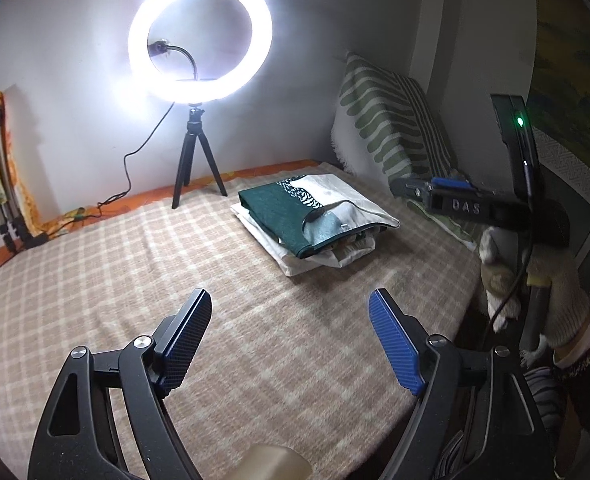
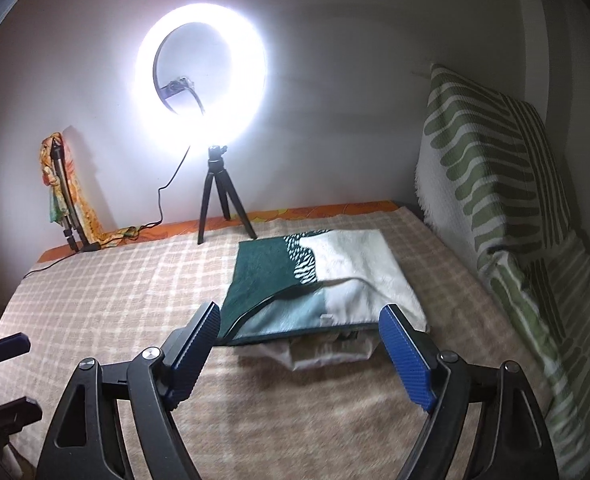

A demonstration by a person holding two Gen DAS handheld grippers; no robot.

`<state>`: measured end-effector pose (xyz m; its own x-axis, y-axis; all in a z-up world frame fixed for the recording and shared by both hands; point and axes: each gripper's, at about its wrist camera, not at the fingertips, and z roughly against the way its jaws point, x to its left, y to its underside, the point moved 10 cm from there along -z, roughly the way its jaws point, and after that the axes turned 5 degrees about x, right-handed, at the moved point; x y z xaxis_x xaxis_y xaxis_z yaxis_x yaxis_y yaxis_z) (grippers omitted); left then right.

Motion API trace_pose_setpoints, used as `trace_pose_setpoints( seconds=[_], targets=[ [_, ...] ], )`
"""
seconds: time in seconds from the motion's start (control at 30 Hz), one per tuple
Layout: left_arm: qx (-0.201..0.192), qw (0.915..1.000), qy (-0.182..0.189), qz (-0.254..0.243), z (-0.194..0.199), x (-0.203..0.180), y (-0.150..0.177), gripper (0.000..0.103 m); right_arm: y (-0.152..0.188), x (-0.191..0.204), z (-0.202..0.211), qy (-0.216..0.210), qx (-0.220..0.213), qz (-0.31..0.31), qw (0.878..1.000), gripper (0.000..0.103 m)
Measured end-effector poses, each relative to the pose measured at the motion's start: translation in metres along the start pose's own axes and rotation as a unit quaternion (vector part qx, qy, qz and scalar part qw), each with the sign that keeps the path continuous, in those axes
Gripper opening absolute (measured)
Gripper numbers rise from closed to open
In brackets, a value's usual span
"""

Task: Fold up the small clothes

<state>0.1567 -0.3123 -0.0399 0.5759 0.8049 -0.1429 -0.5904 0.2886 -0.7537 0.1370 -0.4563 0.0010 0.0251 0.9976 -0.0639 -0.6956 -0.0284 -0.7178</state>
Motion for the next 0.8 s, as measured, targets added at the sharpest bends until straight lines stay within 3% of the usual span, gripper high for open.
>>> trace_pose_setpoints(
  seconds=[0.17,0.33,0.53,0.8],
  targets=[
    [0.004,0.9999,-0.005,0.008,0.005,0.001,0.006,0.083,0.021,0.01,0.01,0.007,-0.004,-0.003,1.0,0.084],
    [-0.004,0.9991,-0.032,0.026,0.011,0.009,0.009,0.101,0.034,0.016,0.014,0.012,-0.014,-0.004,1.0,0.085],
    [-0.009,0.9974,-0.07,0.017,0.017,0.018,0.01,0.102,0.041,0.023,0.013,0.008,-0.021,-0.012,1.0,0.085],
    [0.002,0.9951,-0.098,0.011,0.016,0.026,0.029,0.102,0.043,0.026,0.012,0.012,-0.036,-0.021,0.999,0.098]
  ],
)
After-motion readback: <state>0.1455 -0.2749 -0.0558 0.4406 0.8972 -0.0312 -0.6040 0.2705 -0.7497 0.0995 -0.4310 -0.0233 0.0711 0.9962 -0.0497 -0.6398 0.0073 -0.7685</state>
